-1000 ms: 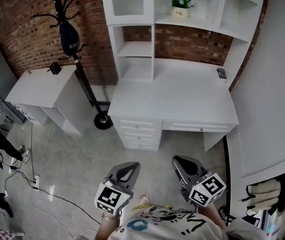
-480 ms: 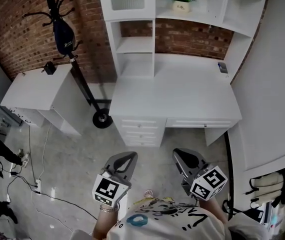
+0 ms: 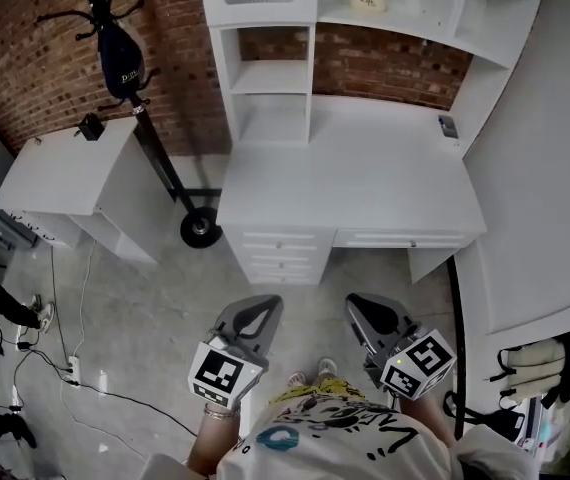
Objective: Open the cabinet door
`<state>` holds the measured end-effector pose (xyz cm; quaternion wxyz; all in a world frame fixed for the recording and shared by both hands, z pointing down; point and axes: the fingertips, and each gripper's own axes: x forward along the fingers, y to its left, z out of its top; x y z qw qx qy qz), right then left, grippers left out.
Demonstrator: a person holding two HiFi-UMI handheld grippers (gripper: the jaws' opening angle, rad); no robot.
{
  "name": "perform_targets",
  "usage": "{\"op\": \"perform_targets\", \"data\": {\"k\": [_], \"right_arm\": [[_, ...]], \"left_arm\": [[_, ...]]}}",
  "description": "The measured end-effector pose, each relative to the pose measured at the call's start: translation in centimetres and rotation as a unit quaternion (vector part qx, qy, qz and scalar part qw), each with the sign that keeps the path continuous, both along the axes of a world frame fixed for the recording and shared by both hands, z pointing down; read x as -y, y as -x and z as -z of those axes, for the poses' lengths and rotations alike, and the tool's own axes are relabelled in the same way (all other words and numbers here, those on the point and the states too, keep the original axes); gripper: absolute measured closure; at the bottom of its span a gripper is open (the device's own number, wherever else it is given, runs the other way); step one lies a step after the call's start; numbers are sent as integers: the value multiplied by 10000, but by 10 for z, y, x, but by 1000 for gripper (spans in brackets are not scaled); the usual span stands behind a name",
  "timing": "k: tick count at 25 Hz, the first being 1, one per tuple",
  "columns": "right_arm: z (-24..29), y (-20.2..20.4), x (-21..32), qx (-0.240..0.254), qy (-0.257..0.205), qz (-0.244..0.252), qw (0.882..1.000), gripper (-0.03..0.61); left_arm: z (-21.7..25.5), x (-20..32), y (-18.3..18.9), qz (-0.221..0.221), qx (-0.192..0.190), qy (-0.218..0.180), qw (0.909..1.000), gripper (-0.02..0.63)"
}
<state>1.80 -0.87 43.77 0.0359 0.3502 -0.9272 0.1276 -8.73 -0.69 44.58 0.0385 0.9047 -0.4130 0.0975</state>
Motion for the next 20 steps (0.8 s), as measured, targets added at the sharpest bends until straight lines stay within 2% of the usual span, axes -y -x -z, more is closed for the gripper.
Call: {"op": "perform_targets", "data": {"k": [11, 20], "right_arm": [[-15, -10, 48, 65, 149, 50, 9999, 549], [-4, -16, 118, 128, 31, 394, 9991, 549]], "left_arm": [[-22, 41, -4, 207, -32, 272, 9994, 600], [-10, 114, -15, 503, 9, 139, 9986, 600]]}}
